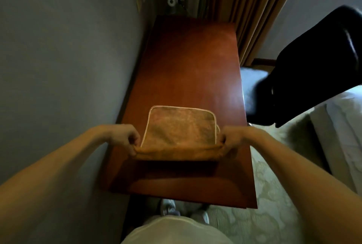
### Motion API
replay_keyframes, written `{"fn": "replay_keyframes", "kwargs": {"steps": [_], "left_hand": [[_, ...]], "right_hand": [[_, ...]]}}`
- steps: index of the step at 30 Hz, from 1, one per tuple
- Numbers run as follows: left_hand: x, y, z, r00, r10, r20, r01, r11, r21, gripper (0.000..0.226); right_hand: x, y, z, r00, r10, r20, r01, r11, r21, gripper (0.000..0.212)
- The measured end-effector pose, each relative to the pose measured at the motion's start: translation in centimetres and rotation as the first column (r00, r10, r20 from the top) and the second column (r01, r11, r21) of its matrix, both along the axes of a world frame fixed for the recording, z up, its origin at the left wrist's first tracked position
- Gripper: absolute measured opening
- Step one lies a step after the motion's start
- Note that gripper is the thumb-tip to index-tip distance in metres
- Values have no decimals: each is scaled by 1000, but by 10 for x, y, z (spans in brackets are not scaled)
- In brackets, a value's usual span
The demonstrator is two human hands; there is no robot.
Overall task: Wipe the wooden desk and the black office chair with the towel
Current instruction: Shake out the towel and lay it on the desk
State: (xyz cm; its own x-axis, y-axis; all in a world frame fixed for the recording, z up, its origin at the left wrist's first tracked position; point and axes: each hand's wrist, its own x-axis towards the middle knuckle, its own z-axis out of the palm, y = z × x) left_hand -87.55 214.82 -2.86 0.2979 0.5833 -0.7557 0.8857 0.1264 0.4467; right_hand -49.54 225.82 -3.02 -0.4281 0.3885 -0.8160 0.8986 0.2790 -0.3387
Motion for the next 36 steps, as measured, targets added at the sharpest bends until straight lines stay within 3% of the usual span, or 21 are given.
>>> {"fn": "replay_keyframes", "kwargs": {"steps": [2, 4, 6, 8, 10, 13, 15, 17, 19, 21, 25, 27, 31, 36], "left_hand": [[9, -16, -15, 997, -50, -54, 40, 983, -181, 20], [12, -25, -22, 997, -49, -62, 32, 966, -256, 15], [12, -26, -26, 998, 24, -60, -33, 987, -158, 12], [8, -21, -34, 979, 193, -68, -186, 977, 106, 11], [7, -11, -41, 911, 412, -18, -383, 861, 334, 9], [9, 8, -54, 808, 583, 89, -542, 674, 502, 11], [13, 22, -62, 733, 655, 186, -637, 565, 524, 8], [19, 38, -71, 588, 751, 302, -781, 430, 453, 31], [26, 49, -80, 493, 832, 256, -829, 360, 429, 53], [34, 47, -91, 503, 859, 91, -791, 416, 448, 65], [49, 31, -114, 513, 850, -117, -818, 526, 233, 65], [50, 24, -126, 500, 853, -151, -842, 519, 149, 63], [52, 23, -135, 517, 834, -194, -820, 547, 166, 62], [47, 19, -150, 445, 884, -142, -880, 461, 112, 44]], "right_hand": [[2, -19, -15, 997, 58, 57, -51, 993, -111, 12], [5, -30, -26, 992, 99, 80, -86, 985, -152, 22], [9, -33, -36, 998, 41, 42, -35, 991, -132, 11], [13, -31, -44, 996, -76, -44, 76, 997, -5, 8], [14, -25, -50, 963, -225, -150, 249, 953, 175, 11], [12, -12, -54, 891, -361, -277, 443, 825, 350, 21], [7, -1, -59, 813, -447, -374, 572, 734, 365, 15], [2, 8, -65, 726, -529, -440, 679, 651, 338, 35], [-1, 9, -74, 686, -577, -443, 725, 594, 348, 47], [-1, 2, -85, 687, -610, -394, 727, 587, 358, 46], [1, -13, -112, 645, -736, -205, 764, 618, 187, 30], [2, -16, -122, 600, -789, -129, 800, 590, 111, 33], [3, -16, -144, 481, -871, -105, 875, 470, 115, 51], [2, -14, -151, 424, -903, -68, 906, 422, 40, 36]]}}
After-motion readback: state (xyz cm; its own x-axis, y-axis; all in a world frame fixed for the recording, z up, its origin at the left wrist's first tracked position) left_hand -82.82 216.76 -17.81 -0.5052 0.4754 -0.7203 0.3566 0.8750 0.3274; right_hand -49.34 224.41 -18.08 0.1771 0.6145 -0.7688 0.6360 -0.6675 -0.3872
